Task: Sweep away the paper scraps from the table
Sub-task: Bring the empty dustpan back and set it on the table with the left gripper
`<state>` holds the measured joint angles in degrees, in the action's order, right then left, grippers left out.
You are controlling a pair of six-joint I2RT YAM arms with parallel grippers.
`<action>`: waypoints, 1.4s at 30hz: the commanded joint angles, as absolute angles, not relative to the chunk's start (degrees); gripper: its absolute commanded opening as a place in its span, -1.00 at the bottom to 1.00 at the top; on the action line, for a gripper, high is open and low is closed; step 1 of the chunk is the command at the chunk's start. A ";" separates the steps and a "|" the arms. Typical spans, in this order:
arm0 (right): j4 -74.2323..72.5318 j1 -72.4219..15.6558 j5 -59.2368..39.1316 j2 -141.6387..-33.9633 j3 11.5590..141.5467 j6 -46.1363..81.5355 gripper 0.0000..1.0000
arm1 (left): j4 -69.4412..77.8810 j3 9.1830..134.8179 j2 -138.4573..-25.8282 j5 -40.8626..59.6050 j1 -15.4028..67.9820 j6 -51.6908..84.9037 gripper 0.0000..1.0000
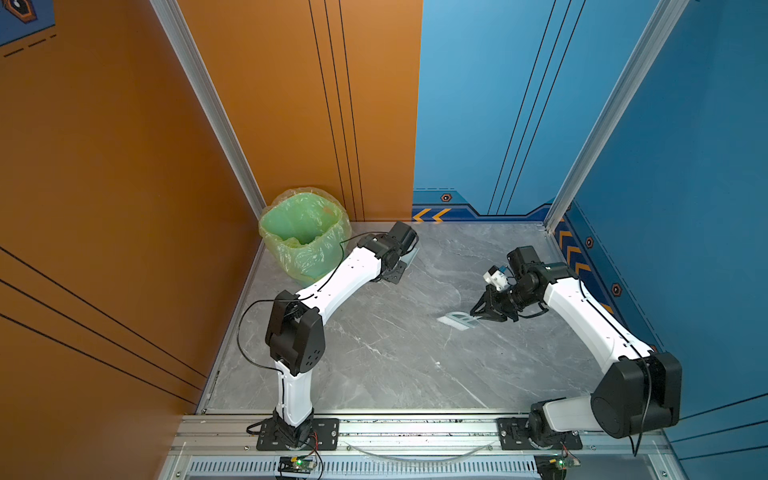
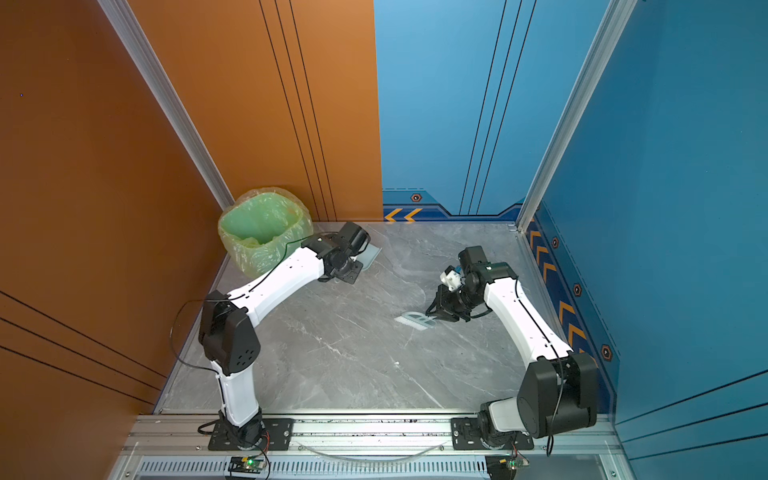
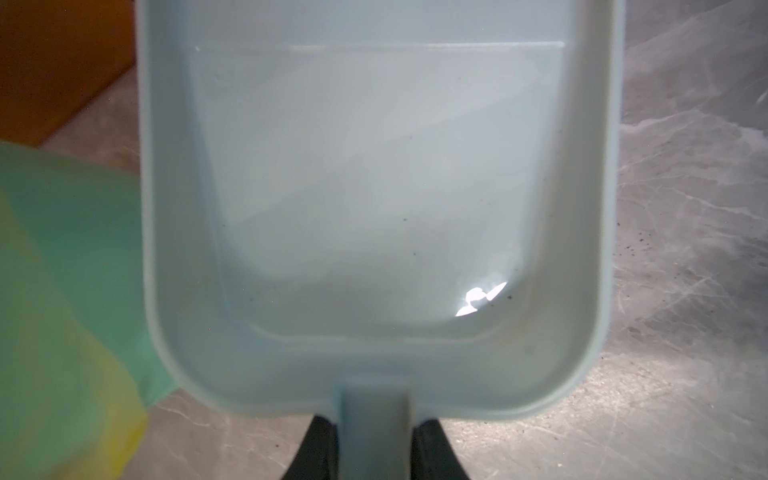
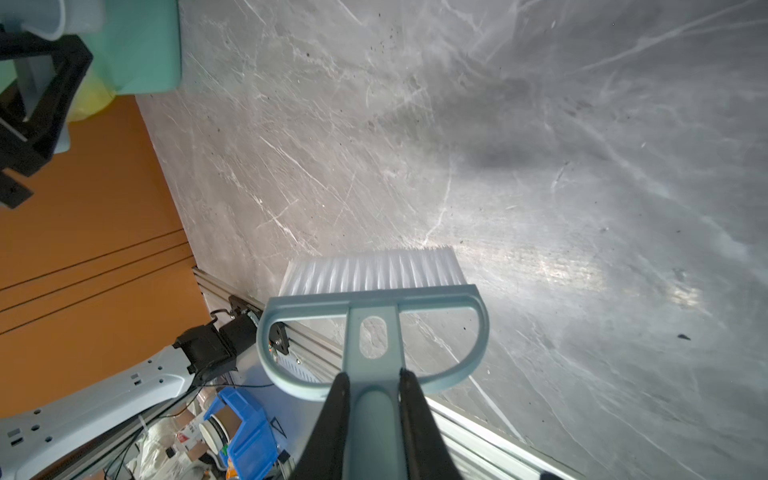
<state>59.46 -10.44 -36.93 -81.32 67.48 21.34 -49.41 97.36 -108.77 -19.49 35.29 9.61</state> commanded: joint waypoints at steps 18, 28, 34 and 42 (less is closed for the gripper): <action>63.63 -14.99 -30.90 -85.59 71.44 18.99 -1.00 | -43.68 83.53 -102.58 -25.58 39.19 37.24 -1.00; 63.54 -15.32 -30.76 -85.98 70.39 17.67 -1.00 | -41.26 80.36 -104.13 -22.13 40.59 41.65 -1.00; 63.24 -15.38 -30.59 -86.11 69.47 17.24 -1.00 | -38.67 78.39 -105.61 -20.38 41.36 43.06 -1.00; 62.75 -15.99 -30.67 -88.07 70.51 17.67 -1.00 | -36.96 81.24 -110.15 -18.21 42.44 42.15 -1.00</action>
<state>61.58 -15.46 -31.27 -86.96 70.02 18.20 -37.85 79.57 -108.42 -19.81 41.60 41.91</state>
